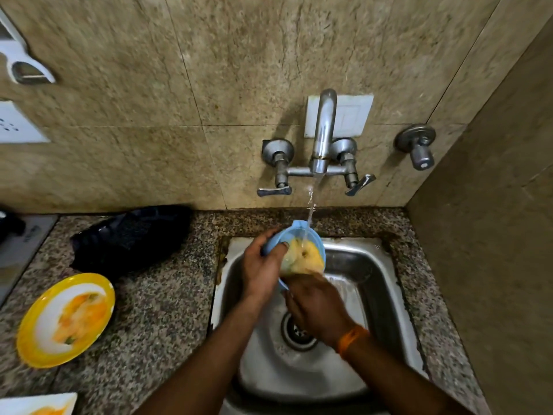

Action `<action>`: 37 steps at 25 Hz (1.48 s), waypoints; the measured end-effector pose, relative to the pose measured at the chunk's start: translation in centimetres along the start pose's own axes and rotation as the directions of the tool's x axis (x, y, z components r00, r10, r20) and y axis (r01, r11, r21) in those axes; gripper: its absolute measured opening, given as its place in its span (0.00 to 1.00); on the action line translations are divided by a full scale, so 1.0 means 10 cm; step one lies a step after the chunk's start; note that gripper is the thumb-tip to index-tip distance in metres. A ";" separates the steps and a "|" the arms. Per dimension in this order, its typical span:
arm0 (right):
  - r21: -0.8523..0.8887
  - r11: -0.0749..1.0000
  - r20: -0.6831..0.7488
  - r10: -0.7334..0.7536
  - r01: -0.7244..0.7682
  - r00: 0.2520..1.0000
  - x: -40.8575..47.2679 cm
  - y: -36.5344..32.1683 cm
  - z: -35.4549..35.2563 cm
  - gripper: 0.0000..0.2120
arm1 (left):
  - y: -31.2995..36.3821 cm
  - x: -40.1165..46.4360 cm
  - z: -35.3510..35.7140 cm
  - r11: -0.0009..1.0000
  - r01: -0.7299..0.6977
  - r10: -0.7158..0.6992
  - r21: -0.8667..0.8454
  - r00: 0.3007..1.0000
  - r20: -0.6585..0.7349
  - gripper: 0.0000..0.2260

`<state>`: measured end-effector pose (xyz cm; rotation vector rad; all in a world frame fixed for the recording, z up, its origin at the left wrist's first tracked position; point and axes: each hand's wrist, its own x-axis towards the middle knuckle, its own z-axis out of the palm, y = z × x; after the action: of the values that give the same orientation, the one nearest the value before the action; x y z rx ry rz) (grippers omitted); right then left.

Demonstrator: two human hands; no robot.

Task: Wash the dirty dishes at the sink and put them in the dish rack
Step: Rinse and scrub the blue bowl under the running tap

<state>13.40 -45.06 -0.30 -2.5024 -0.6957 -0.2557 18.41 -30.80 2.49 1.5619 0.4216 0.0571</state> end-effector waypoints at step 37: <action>-0.045 0.973 0.078 -0.223 0.227 0.972 0.06 0.49 -0.16 0.18 | 0.03 -0.01 -0.12 0.994 0.081 -0.075 -0.076 0.994 0.080 0.09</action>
<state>16.45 -49.24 -0.88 -2.4932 -1.0170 -0.2686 18.04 -29.70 2.85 1.4638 0.4147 -0.0462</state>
